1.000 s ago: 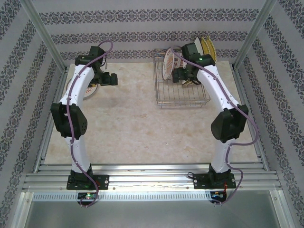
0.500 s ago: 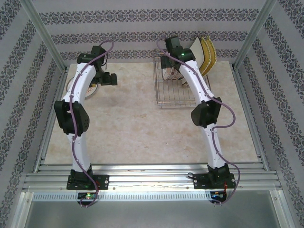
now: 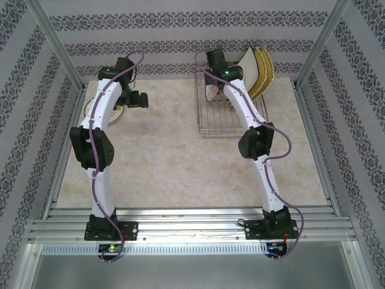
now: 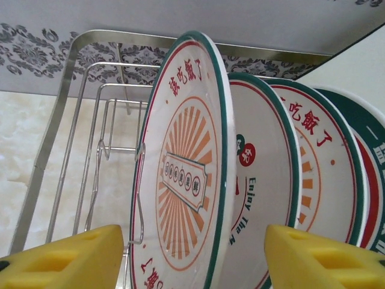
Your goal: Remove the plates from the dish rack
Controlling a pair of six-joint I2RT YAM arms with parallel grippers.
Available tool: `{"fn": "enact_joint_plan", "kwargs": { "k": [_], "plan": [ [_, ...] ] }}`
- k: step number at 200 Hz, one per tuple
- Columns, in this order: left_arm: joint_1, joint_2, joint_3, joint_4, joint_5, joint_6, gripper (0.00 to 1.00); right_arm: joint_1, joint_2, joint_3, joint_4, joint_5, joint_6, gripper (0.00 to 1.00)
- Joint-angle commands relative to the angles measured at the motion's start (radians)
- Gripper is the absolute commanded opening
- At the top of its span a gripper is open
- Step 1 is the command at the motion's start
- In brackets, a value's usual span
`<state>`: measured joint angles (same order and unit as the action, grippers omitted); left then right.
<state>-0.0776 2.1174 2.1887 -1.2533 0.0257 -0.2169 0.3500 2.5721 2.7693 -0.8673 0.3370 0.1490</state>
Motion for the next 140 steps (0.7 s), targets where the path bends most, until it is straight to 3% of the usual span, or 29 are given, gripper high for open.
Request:
{"fn": "enact_joint_plan", "kwargs": {
  "k": [1,97,140],
  "plan": [
    [-0.002,0.016,0.028,-0.051,0.002,0.005,1.00,0.013,0.035,0.036,0.032,0.070,-0.029,0.61],
    [-0.001,0.012,0.022,-0.052,-0.004,0.010,1.00,0.020,0.067,0.038,0.089,0.028,-0.005,0.39],
    [-0.002,0.008,0.016,-0.049,-0.001,0.011,1.00,0.022,0.075,0.038,0.090,0.008,0.002,0.20]
  ]
}}
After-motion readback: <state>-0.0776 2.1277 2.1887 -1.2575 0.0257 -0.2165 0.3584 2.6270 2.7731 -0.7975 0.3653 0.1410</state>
